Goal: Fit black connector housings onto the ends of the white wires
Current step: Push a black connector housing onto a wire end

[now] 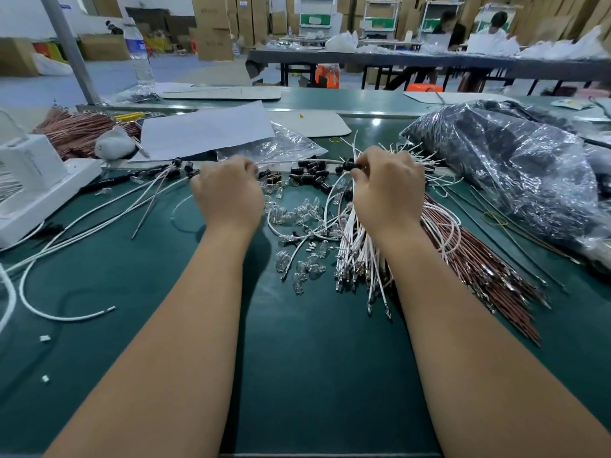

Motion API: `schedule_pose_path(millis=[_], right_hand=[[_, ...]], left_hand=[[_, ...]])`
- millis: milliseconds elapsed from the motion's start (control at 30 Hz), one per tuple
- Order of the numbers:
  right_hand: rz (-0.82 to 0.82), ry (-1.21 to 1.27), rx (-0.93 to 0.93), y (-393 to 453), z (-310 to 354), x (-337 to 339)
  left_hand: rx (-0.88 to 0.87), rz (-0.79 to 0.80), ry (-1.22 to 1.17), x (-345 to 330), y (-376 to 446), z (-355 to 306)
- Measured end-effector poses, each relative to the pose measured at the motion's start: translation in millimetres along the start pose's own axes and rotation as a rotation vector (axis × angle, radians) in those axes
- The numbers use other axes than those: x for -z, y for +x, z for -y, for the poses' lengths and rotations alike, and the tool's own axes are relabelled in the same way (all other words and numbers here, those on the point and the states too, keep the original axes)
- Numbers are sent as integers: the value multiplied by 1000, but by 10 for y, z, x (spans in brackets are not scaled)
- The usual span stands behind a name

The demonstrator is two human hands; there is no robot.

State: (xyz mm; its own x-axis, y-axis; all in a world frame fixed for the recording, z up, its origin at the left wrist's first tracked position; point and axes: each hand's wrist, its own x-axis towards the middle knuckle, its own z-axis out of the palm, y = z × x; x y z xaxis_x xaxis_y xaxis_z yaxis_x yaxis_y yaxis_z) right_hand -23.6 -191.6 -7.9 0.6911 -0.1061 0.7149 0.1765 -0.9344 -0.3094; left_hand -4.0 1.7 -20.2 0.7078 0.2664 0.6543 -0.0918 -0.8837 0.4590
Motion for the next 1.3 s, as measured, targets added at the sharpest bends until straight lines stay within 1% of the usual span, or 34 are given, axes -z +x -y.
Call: schedule_pose_path(millis=[33,67,100,167,233,267,300,367,467,567,633,700,800,867,933,1133,1300], right_hand=[[17,16,-23,3,-10,-2],[46,29,-34,1,-12,-12],[79,41,-33,-2,-6,-22],[132,87,-3,-12,25,-38],[156,169,42,-28,75,-37],[168,195,65,-41,99,-36],[183,201,88,-55,116,-37],[210,178,119,-79,125,-48],[205,163,95,-79,96,-42],[206,174,60,-75,75,-33],[229,204,63,-78,83,-31],[240,226,76,-80,97,-29],[249,241,96,-84,103,-32],[250,257,97,-86,104,-33],[237,278,91,-89,102,-38],[166,323,36,-66,64,-44],[144,329,30,-64,77,-48]], left_hand=[[49,-10,25,8,1,31],[55,-20,27,10,-3,35],[12,-31,1,10,-8,5],[-198,-27,-92,5,-36,-132],[-424,59,-164,-29,-86,-294],[-481,125,-201,-45,-117,-359],[-481,193,-245,-58,-141,-402],[-375,280,-296,-71,-159,-415],[-228,279,-234,-85,-129,-307],[-129,275,-151,-78,-94,-219],[-140,219,-113,-77,-90,-215],[-192,195,-233,-63,-112,-267],[-224,325,-481,-48,-169,-361],[-207,356,-536,-49,-178,-372],[-179,337,-567,-57,-163,-362],[-26,336,-671,-119,-96,-307],[13,339,-703,-113,-103,-302]])
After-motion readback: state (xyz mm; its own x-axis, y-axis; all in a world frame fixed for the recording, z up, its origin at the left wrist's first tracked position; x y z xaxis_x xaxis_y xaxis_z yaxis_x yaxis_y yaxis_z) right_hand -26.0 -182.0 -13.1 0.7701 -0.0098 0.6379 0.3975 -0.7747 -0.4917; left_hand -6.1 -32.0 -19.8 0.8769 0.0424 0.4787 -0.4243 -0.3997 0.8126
